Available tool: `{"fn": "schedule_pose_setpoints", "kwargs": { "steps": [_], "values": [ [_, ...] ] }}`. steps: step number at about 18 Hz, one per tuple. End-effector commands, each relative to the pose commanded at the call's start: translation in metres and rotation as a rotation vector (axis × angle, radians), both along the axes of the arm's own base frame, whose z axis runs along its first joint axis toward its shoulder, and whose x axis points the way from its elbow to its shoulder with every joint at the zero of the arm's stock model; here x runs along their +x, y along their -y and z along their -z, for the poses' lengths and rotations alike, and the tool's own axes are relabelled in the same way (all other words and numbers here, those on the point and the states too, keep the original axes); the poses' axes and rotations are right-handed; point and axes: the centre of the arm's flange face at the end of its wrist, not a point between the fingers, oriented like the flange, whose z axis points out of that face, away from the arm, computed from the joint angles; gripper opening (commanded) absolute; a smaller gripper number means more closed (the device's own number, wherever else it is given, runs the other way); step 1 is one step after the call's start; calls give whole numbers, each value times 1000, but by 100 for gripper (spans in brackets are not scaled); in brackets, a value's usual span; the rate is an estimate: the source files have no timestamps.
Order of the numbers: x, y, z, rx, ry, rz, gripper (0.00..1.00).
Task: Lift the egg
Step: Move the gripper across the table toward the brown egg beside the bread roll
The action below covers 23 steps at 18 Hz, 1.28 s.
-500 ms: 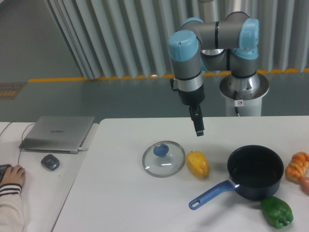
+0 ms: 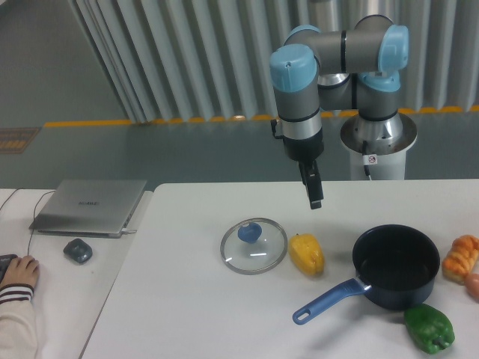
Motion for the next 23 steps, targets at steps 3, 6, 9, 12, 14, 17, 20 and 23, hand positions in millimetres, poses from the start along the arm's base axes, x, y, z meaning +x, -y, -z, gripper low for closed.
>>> {"fn": "schedule_pose_setpoints", "kwargs": {
  "steps": [3,6,9,12,14,17,20,23],
  "values": [
    [-3,0,-1,7,9,-13,100],
    [-3,1,-1,20,33,-43,100],
    [-3,0,0,18,32,-51,100],
    [-6,1,0,19,35,-96,100],
    [-4,2,3,13,37,-124,100],
    [-13,3,1,23,23,-131,100],
    [-59,14,-6,58,-5,-120,100],
    [-85,13,1,36,-10,-7,100]
  ]
}}
